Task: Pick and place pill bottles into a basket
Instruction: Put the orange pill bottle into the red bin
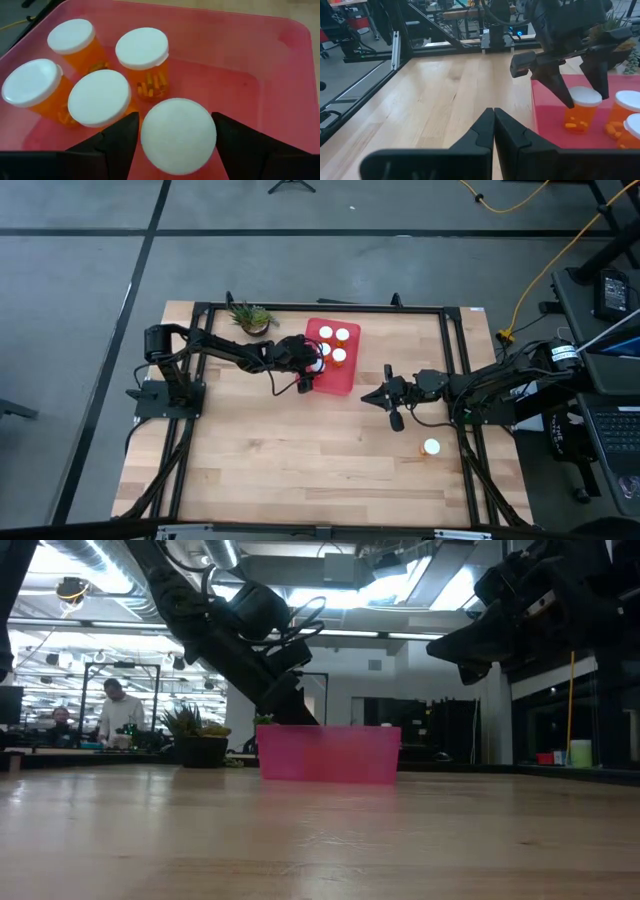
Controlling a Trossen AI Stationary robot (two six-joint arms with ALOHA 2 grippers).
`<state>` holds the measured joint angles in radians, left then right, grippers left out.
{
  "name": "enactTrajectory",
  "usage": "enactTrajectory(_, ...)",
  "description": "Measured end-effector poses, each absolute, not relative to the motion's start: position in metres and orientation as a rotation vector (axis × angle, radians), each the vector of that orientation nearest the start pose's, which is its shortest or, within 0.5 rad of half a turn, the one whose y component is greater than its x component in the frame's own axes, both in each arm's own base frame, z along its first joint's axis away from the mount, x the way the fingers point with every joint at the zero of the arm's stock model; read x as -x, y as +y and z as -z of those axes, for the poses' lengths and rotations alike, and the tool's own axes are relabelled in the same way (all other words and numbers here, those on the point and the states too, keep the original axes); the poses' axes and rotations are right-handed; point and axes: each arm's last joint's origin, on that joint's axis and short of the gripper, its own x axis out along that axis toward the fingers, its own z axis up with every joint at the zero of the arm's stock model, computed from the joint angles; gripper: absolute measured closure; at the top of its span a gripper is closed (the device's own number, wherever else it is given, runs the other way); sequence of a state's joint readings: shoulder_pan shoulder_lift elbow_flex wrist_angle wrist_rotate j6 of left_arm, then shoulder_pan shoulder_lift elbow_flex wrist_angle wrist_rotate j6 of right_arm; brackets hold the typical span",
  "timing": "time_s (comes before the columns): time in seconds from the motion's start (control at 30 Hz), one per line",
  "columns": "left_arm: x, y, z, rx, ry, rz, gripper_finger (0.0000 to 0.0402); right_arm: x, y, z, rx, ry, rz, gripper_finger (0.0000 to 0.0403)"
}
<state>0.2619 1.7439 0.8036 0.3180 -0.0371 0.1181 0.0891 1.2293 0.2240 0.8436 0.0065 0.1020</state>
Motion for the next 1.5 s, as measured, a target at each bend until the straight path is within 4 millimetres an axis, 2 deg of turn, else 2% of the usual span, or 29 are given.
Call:
enactTrajectory(0.23,-0.325,0.090,-0.145,-0.061,0.636,-0.304,0.0159,-0.208,0.018,-0.162,-0.094,0.165,-0.074,0.0387)
enactTrajectory(0.93,-0.329,0.086,-0.157,-0.094,0.542,-0.239,0.0158,-0.208,0.018,-0.162,-0.088,0.164,-0.075,0.0387)
enactTrajectory(1.03,-0.327,0.084,-0.169,-0.100,0.509,-0.236,0.0158,-0.208,0.018,-0.162,-0.088,0.165,-0.075,0.0387)
enactTrajectory(1.2,-0.316,0.073,-0.207,-0.159,0.418,-0.206,0.0175,-0.208,0.018,-0.162,-0.088,0.167,-0.075,0.0387)
enactTrajectory(1.33,-0.299,0.058,-0.238,-0.200,0.386,-0.168,0.0207,-0.208,0.018,-0.162,-0.088,0.167,-0.074,0.0387)
enactTrajectory(1.5,-0.273,0.039,-0.260,-0.208,0.430,-0.113,0.0263,-0.208,0.018,-0.162,-0.065,0.163,-0.076,0.0387)
